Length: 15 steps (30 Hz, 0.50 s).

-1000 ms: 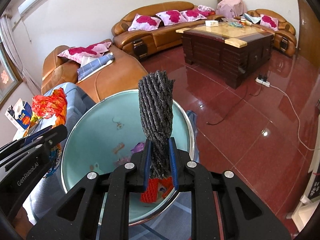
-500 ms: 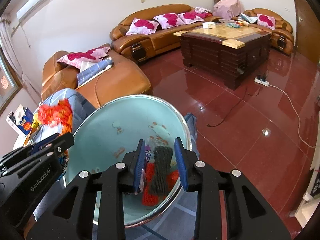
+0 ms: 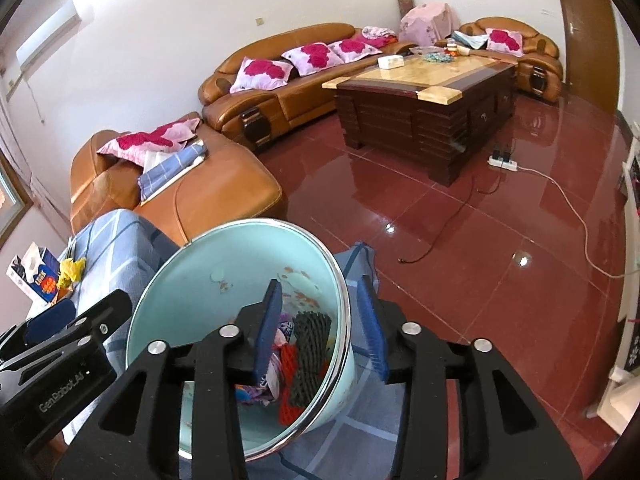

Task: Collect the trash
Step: 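Open the right gripper to drop the black rope, then open the left gripper, then move both open grippers back over the table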

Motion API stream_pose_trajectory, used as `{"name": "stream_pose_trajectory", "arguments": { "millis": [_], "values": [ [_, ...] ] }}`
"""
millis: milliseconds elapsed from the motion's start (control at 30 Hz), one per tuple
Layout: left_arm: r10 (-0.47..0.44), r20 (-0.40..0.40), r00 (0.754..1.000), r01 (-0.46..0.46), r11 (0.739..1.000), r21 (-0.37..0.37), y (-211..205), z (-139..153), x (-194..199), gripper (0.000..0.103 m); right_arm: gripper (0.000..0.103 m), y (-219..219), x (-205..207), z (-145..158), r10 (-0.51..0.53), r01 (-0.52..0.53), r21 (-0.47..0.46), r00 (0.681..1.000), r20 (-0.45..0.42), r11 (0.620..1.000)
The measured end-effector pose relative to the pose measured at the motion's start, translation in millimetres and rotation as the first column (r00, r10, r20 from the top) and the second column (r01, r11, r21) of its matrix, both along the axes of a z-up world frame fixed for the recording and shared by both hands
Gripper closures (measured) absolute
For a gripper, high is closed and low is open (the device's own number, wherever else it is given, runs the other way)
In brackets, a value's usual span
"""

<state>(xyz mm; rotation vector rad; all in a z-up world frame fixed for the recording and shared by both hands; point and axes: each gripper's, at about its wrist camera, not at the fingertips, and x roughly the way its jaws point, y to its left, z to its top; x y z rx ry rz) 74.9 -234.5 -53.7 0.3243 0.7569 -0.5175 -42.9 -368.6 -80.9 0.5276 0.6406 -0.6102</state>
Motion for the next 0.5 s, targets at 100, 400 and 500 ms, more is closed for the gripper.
{"name": "stream_pose_trajectory", "arguments": {
  "millis": [100, 400, 500],
  "values": [
    [0.012, 0.003, 1.000, -0.012, 1.000, -0.006, 8.3, 2.9, -0.3, 0.022, 0.058, 3.9, 0.3, 2.9, 0.013, -0.012, -0.008, 1.000, 0.008, 1.000],
    [0.093, 0.003, 0.996, -0.093, 0.996, 0.002, 48.2, 7.1, 7.6, 0.018, 0.048, 24.2, 4.3, 15.1, 0.060, -0.059, -0.055, 0.998, 0.015, 0.997],
    [0.129, -0.003, 0.992, -0.129, 0.992, 0.002, 65.7, 6.4, 12.1, 0.018, 0.048, 33.3, 6.9, 16.5, 0.082, -0.081, -0.071, 0.997, 0.007, 0.994]
  ]
}}
